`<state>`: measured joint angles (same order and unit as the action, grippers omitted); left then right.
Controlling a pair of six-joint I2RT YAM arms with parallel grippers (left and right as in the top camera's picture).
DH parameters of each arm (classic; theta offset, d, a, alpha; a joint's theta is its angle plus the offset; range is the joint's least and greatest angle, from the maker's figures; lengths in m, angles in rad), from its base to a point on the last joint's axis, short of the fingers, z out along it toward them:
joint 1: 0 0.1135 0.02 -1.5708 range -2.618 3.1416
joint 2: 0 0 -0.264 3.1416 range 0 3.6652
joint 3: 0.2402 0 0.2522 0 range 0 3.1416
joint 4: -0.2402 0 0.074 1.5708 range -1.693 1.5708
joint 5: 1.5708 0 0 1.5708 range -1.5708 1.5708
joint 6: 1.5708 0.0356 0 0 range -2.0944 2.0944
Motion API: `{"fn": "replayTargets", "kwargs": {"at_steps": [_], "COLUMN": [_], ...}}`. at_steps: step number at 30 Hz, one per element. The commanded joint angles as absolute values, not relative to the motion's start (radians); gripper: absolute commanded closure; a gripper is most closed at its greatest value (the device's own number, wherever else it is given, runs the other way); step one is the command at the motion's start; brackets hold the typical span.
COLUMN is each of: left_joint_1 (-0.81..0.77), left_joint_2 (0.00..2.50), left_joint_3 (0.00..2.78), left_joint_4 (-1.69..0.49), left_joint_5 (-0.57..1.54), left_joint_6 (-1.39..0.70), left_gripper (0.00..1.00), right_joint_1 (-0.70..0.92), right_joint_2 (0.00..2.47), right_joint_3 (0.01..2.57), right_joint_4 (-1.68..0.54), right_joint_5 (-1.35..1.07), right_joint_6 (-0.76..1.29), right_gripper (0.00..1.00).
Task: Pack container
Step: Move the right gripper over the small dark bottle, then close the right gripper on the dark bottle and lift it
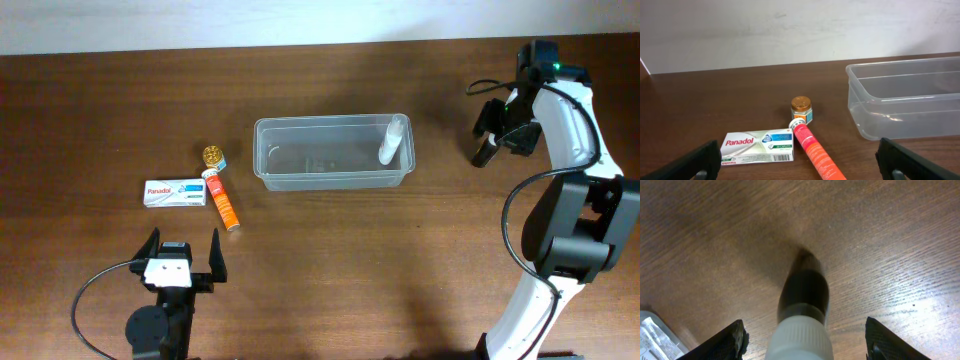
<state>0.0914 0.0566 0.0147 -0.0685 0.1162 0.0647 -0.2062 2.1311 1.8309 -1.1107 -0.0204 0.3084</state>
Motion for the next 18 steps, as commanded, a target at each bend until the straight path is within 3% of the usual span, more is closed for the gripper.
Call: {"fn": "replayTargets", "kwargs": {"at_steps": [1,14,18], "left_joint_1": [0.096,0.096,0.096], "left_joint_2": [0.051,0.051,0.051], "left_joint_3": [0.009,0.009,0.009], "left_joint_4": [-0.069,-0.069,-0.069], "left_joint_5": [0.116,0.116,0.116], "left_joint_6": [0.081,0.081,0.081], "left_gripper": [0.0,0.0,0.0], "right_joint_1": [-0.211,-0.211,-0.211], "right_joint_2": [2.134,2.134,2.134], "right_joint_3": [1.808,1.761,1.761], "right_joint_4": [-1.083,-1.008,-1.005], "right_joint_5": [-0.022,-0.014,-0.014], "right_joint_6": [0.296,0.293,0.293], "right_gripper": [0.31,0.32,0.37]}}
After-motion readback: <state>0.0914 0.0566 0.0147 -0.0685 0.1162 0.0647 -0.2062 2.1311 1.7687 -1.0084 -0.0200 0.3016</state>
